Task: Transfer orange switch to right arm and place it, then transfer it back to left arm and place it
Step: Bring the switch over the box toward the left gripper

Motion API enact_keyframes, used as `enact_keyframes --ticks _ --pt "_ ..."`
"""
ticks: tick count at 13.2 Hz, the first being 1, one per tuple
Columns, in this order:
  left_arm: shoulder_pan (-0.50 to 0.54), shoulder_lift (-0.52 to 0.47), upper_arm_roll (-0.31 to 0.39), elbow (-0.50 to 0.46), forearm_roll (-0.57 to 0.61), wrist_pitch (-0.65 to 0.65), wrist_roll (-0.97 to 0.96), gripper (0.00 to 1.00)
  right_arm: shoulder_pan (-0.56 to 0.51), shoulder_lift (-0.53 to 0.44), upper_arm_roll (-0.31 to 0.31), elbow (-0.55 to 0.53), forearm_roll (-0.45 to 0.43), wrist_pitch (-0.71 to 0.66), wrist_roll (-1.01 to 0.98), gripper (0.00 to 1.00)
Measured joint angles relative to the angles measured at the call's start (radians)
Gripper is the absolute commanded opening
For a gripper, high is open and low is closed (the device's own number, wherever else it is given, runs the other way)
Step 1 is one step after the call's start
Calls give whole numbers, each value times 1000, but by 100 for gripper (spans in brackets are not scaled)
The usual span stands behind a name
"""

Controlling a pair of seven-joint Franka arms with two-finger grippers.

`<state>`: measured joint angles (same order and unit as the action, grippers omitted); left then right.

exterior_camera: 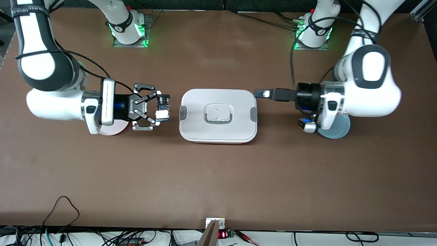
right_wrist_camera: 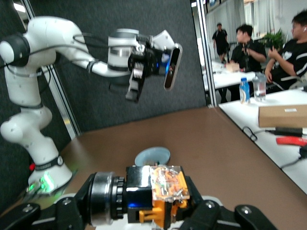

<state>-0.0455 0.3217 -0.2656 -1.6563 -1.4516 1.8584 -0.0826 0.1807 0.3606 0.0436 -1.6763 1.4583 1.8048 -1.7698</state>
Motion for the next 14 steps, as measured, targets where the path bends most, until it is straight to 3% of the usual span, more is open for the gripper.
enact_keyframes --ticks 4,10,14 --pt "-149 19 -4 0 -103 262 6 100 63 15 3 0 112 37 -4 20" --pt "-247 46 -5 19 -147 436 31 100 100 15 139 1 203 256 -4 18" --pt "-253 69 -1 47 -149 447 31 96 156 15 164 1 250 358 -2 19"
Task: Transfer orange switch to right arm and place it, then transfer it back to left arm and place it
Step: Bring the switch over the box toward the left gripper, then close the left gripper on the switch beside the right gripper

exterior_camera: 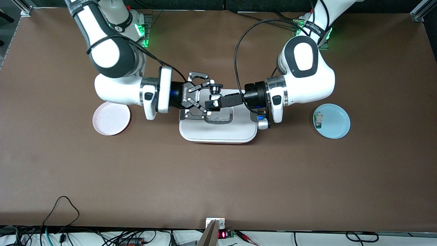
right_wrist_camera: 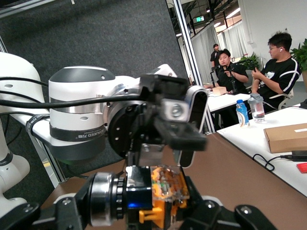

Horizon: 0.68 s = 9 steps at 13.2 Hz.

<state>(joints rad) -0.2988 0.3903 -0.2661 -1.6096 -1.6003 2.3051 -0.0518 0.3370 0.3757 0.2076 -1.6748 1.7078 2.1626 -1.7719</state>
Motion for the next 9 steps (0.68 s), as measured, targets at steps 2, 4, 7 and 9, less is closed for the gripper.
enact_keyframes --ticks 2,4,7,9 --pt "9 1 4 2 0 -1 0 96 0 0 0 0 2 5 0 19" --pt "22 1 8 2 0 -16 0 95 0 1 0 0 13 15 1 19" --pt "32 1 8 2 0 -34 0 75 6 1 1 0 31 20 1 19" --pt "31 1 7 2 0 -37 1 59 6 1 2 0 31 21 1 19"
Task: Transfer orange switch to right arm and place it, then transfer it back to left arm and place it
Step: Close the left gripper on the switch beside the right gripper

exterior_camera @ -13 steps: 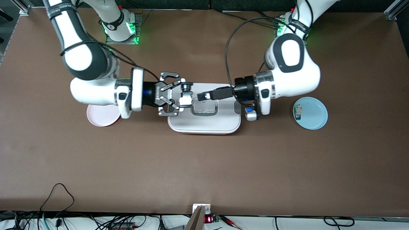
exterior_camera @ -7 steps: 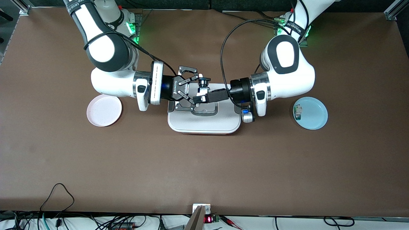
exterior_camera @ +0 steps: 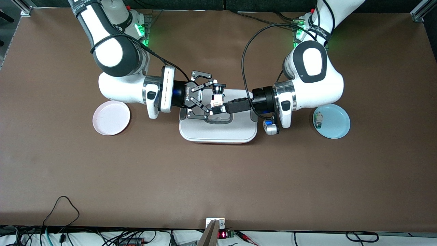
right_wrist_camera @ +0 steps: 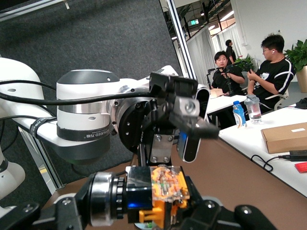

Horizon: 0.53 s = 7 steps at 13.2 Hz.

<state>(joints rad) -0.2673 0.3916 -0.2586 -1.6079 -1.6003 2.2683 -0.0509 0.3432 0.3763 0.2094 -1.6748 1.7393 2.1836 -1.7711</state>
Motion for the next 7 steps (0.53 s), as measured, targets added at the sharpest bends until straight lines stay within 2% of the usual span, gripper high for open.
enact_keyframes --ticks 4,7 --pt "-2 -3 -4 -6 6 -17 29 59 0 0 0 0 1 6 0 19" --pt "31 -6 -1 -10 88 -153 42 56 0 0 0 0 1 11 0 19"
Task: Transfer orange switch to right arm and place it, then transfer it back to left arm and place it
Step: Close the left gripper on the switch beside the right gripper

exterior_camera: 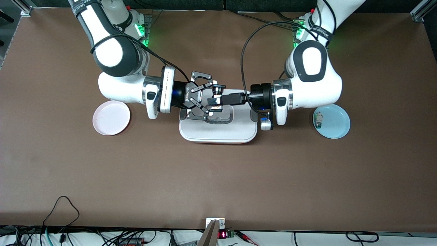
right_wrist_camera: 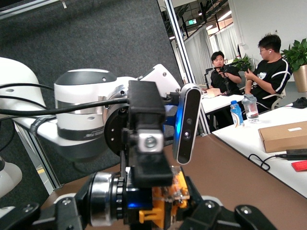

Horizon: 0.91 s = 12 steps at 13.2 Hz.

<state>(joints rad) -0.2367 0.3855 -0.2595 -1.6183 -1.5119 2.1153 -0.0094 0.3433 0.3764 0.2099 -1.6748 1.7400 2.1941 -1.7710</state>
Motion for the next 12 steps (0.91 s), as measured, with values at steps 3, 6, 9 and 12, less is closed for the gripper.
enact_keyframes --ticks 3,6,9,12 --pt "47 -3 1 0 28 -81 3 53 0 0 0 0 0 0 0 20" --pt "45 -4 -2 0 28 -82 3 52 0 0 0 0 0 1 0 20" --pt "41 -5 -2 0 28 -61 3 36 0 0 1 0 0 1 0 20" --pt "39 -5 -4 0 28 -50 3 14 0 1 1 -1 1 1 0 20"
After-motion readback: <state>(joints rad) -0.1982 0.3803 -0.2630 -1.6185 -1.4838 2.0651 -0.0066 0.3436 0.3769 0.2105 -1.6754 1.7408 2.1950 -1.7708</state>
